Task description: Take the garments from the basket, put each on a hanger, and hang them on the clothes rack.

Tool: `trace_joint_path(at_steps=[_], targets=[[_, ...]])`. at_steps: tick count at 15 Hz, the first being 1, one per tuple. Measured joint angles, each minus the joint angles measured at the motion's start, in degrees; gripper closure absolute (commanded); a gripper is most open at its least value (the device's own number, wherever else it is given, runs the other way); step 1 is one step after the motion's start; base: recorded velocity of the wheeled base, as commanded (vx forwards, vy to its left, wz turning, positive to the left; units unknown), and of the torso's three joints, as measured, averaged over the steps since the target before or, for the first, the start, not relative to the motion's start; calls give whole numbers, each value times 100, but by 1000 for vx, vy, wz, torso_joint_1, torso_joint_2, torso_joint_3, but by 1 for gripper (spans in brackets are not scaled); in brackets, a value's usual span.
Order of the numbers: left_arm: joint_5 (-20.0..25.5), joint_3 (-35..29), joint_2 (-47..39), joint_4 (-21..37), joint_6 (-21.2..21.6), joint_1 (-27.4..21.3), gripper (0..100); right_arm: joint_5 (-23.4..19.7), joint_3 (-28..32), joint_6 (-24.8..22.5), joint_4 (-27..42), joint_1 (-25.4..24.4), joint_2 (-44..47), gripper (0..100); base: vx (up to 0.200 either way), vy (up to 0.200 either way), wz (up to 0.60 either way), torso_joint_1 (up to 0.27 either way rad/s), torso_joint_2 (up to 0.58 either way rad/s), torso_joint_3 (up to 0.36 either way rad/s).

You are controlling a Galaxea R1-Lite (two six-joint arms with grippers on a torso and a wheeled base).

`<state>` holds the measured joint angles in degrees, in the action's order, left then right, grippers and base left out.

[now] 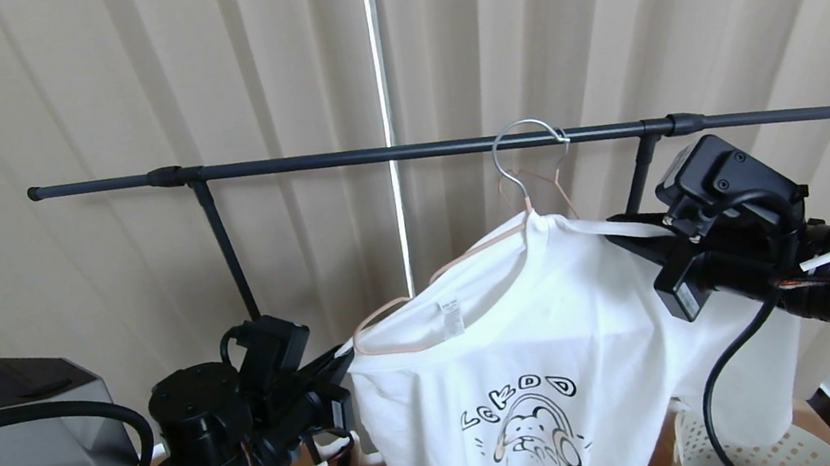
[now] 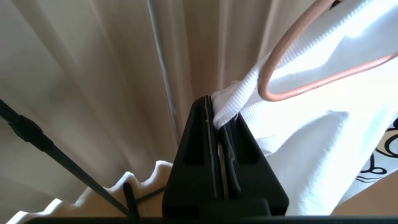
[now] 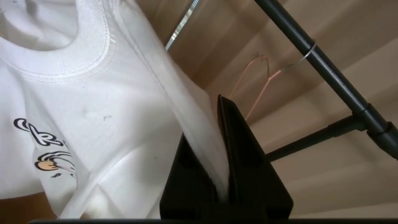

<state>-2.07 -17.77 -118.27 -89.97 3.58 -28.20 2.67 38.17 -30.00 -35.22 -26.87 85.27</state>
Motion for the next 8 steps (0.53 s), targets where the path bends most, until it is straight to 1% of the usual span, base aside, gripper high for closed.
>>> trace_joint_path(at_steps=[2, 4, 6, 8], targets=[[68, 0, 13, 5, -4, -2, 100, 72, -101, -212, -299, 0, 56, 100, 0, 0, 0, 0, 0, 0], [99, 9, 48, 9, -6, 0, 100, 102, -217, -295, -573, 0, 130, 100, 0, 0, 0, 0, 0, 0], [107, 11, 91, 11, -9, 15, 100, 105, -293, -457, -602, 0, 183, 100, 0, 0, 0, 0, 0, 0], [112, -6, 116, 11, -6, 78, 100, 102, -363, -524, -616, 0, 202, 100, 0, 0, 0, 0, 0, 0]])
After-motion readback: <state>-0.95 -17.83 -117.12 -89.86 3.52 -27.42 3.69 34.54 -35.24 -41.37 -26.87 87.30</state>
